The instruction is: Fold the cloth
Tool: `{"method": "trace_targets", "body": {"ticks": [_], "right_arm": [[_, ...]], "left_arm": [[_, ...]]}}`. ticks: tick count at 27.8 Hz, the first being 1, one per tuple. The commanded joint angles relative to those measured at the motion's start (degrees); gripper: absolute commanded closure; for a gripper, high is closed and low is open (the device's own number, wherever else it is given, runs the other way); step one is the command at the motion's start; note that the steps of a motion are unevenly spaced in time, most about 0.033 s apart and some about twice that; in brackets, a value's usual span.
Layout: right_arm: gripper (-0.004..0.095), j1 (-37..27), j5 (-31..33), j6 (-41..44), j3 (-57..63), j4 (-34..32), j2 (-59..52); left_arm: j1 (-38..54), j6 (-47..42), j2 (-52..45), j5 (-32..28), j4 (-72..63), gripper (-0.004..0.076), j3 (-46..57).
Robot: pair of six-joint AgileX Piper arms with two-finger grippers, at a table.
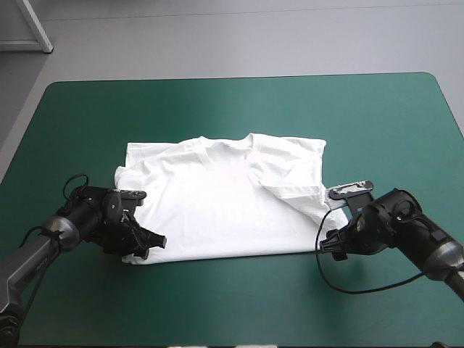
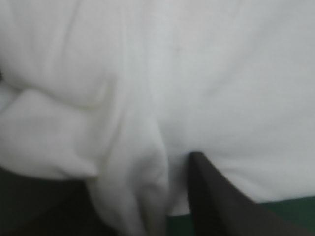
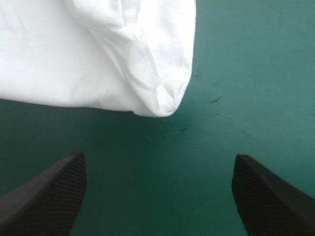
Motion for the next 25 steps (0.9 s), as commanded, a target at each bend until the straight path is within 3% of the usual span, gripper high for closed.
{"method": "trace_targets", "body": {"ticks": [1, 12, 15, 21, 25], "right_arm": [[0.0213, -0.53, -4.21, 0.37, -1.22, -1.33, 2.45], [0.0302, -2.15, -12.47, 0.21, -1.22, -0.79, 15.67], [0.0465, -2.27, -13.34, -1.69, -1.22, 1.83, 17.53], [0.0931, -2.27, -12.63, -3.73, -1.34, 4.96, 16.33], [0.0927, -2.27, -9.71, -3.73, -1.91, 3.86, 12.15]], "left_arm": [[-0.93, -0.80, 0.71, -0.71, -2.46, 0.0710, 0.64], [-0.93, 0.67, 0.50, 0.18, -2.23, 0.0731, 0.64], [-0.93, 0.67, -0.55, -0.04, -2.23, 0.0731, 0.64], [-0.83, 1.31, -4.24, 0.36, -1.99, 0.0731, -0.44], [-0.83, 1.55, -5.65, 4.93, -0.99, 0.0731, -3.67]]}}
